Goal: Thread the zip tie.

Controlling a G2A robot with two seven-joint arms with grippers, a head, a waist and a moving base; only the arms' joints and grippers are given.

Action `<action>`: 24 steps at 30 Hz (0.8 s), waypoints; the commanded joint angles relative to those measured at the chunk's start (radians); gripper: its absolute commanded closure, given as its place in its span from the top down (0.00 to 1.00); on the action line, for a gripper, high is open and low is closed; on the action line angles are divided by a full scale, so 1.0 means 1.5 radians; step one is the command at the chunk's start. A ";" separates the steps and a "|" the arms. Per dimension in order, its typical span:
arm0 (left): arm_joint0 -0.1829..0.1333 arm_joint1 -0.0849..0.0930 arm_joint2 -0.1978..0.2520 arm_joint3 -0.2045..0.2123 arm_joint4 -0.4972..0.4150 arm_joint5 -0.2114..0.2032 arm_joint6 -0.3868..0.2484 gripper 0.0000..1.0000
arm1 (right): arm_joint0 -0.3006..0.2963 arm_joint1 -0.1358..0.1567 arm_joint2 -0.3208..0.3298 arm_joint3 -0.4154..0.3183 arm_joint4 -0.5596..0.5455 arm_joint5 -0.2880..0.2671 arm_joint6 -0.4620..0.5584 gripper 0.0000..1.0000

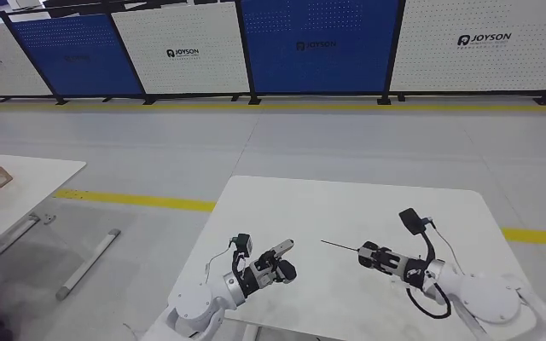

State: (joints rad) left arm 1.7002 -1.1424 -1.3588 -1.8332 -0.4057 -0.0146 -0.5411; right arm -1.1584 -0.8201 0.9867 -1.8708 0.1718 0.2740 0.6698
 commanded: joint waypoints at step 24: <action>-0.090 -0.020 0.159 0.016 0.113 0.001 0.095 1.00 | -0.007 -0.001 0.001 0.005 0.007 -0.012 0.016 0.00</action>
State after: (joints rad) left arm 1.5657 -1.1722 -1.1196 -1.8096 -0.2360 -0.0126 -0.3985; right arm -1.1672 -0.8208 0.9872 -1.8673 0.1794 0.2614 0.6820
